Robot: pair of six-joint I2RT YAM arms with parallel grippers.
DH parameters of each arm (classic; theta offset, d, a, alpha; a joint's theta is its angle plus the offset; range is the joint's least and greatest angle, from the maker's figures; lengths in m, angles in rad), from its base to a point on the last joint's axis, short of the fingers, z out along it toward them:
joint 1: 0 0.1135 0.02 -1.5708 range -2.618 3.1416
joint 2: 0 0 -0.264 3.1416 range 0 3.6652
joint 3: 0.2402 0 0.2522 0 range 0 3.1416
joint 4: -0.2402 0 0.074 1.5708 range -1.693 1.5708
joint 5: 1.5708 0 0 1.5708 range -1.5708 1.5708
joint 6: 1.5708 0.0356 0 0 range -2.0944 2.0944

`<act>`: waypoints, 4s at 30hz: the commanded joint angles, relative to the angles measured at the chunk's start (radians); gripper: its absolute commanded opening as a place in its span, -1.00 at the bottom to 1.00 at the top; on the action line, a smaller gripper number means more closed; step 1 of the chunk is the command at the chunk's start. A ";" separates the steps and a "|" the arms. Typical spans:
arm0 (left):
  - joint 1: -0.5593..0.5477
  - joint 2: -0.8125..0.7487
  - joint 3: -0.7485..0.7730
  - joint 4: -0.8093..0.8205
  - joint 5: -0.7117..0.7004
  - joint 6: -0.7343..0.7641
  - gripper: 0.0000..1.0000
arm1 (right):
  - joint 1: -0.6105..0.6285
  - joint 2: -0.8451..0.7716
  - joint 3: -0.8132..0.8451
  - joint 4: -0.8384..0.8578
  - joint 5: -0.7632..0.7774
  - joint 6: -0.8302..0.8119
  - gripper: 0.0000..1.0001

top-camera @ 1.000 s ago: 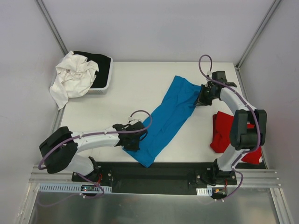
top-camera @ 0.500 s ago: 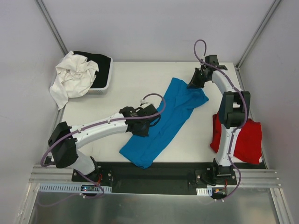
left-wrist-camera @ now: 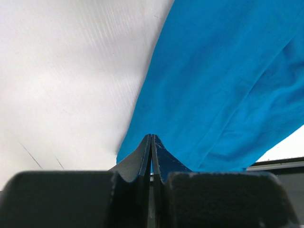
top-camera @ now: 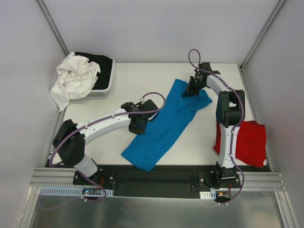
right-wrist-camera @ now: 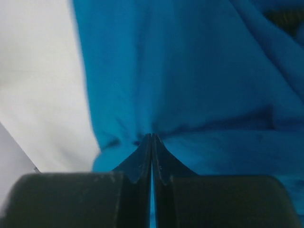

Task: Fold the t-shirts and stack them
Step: Fold the tshirt

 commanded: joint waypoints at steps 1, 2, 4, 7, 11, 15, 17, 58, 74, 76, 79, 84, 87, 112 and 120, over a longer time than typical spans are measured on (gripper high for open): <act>0.028 0.013 0.007 -0.015 0.034 0.049 -1.00 | -0.024 -0.184 -0.152 0.032 0.056 0.036 -0.99; 0.033 0.016 0.008 -0.012 0.046 0.053 -1.00 | -0.035 -0.197 -0.171 0.037 0.061 0.040 -0.99; 0.041 0.026 0.018 -0.004 0.054 0.067 -1.00 | -0.046 -0.217 -0.191 0.035 0.062 0.041 -0.99; 0.045 0.040 0.033 -0.003 0.054 0.087 -1.00 | -0.061 -0.228 -0.214 0.034 0.070 0.037 -0.99; 0.067 0.042 0.033 -0.003 0.058 0.099 -1.00 | -0.090 -0.254 -0.223 0.032 0.073 0.030 -0.99; 0.096 0.057 0.044 0.002 0.077 0.124 -1.00 | -0.109 -0.237 -0.210 -0.003 0.084 0.015 -0.99; 0.104 0.066 0.059 0.003 0.080 0.138 -1.00 | -0.116 -0.219 -0.210 -0.014 0.081 0.017 -0.99; 0.220 -0.006 0.012 -0.003 0.152 0.124 -1.00 | 0.039 -0.150 -0.056 -0.205 0.792 -0.253 -0.99; 0.222 0.095 0.154 -0.026 0.143 0.179 -1.00 | -0.017 -0.110 -0.159 -0.196 0.523 -0.140 -0.99; 0.222 0.109 0.180 -0.027 0.147 0.184 -1.00 | -0.005 -0.066 -0.125 -0.219 0.496 -0.132 -0.99; 0.222 0.128 0.197 -0.029 0.161 0.185 -1.00 | 0.026 -0.018 -0.021 -0.239 0.474 -0.152 -0.99; 0.222 0.129 0.194 -0.035 0.179 0.173 -1.00 | 0.081 0.065 0.135 -0.276 0.374 -0.109 -0.99; 0.220 0.129 0.197 -0.036 0.187 0.167 -1.00 | 0.126 0.109 0.218 -0.285 0.349 -0.118 -0.99; 0.219 0.240 0.309 -0.027 0.235 0.132 -1.00 | 0.052 -0.099 0.034 -0.299 0.426 -0.309 -0.99; 0.210 0.194 0.251 -0.024 0.232 0.130 -1.00 | 0.067 -0.177 0.001 -0.303 0.270 -0.270 -0.99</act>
